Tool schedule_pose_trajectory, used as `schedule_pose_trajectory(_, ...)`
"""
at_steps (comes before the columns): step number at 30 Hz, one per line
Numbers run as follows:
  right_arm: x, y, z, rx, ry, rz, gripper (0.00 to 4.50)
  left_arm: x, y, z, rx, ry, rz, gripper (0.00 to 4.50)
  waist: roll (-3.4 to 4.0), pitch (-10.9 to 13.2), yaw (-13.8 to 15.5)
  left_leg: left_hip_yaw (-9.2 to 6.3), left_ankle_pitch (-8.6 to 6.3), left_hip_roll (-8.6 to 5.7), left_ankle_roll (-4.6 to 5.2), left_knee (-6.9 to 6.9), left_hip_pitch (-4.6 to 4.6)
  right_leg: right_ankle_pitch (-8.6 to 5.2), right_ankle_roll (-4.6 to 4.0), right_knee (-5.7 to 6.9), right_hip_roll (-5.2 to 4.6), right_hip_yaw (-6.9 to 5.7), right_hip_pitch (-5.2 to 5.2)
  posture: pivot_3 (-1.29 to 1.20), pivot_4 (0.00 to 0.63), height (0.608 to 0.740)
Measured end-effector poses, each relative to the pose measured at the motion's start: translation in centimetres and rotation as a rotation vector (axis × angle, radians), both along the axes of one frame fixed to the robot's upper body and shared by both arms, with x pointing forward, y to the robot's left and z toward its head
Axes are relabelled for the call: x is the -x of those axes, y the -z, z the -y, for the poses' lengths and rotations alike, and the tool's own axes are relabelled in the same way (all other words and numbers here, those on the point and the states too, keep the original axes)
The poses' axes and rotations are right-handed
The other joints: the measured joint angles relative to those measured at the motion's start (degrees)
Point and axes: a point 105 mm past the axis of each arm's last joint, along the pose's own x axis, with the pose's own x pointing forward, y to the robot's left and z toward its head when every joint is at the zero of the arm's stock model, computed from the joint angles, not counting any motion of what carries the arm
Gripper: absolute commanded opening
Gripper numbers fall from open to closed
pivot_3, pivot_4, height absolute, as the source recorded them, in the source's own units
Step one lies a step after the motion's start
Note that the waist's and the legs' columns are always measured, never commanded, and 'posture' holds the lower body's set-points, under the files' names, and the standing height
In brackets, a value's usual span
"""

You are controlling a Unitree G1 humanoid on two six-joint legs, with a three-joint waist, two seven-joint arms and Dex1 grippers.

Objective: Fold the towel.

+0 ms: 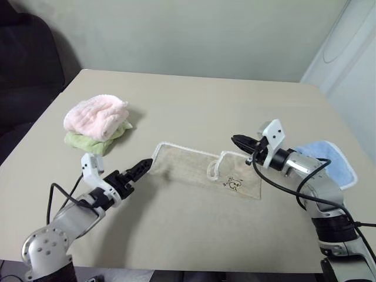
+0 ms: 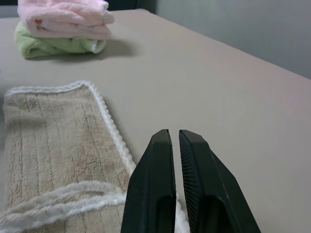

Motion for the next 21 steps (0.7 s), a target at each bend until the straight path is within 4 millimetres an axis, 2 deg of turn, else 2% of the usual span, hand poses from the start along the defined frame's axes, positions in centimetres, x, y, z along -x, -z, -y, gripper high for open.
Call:
schedule_pose_trajectory(6,-0.3,0.2,-1.0,-0.026,-0.013,0.011,0.37,-0.2,1.4,-0.3,0.041,-0.033,-0.133,4.50,0.09,0.1,0.3,-0.05,0.02,-0.02,-0.04,0.04,0.00,0.00,-0.17,0.02,0.05,-0.04,0.05,0.00,0.150,0.740)
schedule_pose_trajectory(10,-0.4,0.3,-1.1,-0.029,-0.007,0.015,0.37,-1.6,1.4,0.6,0.084,-0.017,-0.171,4.50,0.09,0.1,0.5,-0.05,0.06,-0.03,-0.08,0.07,0.01,0.03,-0.36,0.02,0.08,-0.08,0.07,0.00,0.150,0.740)
schedule_pose_trajectory(21,-0.5,0.2,0.4,-0.038,0.082,0.036,0.37,-4.7,1.6,2.3,0.116,0.015,-0.231,4.50,0.26,0.2,1.3,-0.05,0.23,-0.09,0.01,0.11,0.07,0.10,-0.48,0.03,0.20,-0.09,0.25,0.00,0.150,0.740)
